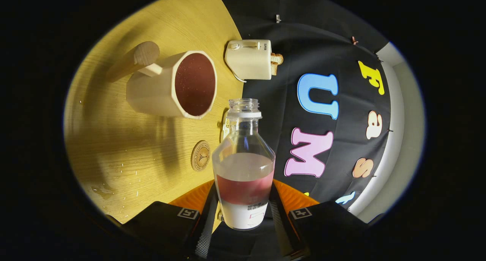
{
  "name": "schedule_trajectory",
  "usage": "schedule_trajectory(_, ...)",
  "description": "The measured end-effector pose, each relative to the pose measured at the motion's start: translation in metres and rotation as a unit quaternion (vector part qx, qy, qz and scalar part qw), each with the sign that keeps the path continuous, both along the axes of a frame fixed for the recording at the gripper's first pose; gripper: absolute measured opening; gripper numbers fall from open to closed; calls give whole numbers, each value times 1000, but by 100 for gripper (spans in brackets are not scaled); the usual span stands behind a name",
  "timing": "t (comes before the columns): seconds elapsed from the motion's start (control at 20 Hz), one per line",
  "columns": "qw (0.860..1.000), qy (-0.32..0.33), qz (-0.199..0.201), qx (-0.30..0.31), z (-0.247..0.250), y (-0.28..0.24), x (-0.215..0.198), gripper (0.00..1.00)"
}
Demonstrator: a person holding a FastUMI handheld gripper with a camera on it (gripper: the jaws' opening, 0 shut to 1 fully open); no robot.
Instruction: Take the bottle from table, then pour the juice into the cup, finally place the bottle on the coaster
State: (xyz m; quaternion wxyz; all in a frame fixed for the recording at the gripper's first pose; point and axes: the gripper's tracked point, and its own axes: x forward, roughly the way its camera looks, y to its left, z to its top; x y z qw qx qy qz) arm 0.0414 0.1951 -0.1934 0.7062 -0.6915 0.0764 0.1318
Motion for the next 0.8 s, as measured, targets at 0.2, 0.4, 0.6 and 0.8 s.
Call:
schedule_trajectory(0.2, 1000, -2, 8, -10, 0, 2, 4, 72)
schedule_trajectory(0.4, 1000, -3, 14, -20, 0, 3, 12, 72)
schedule_trajectory(0.6, 999, -4, 22, -31, -1, 4, 11, 72)
schedule_trajectory(0.8, 999, -3, 26, -42, -3, 3, 11, 72)
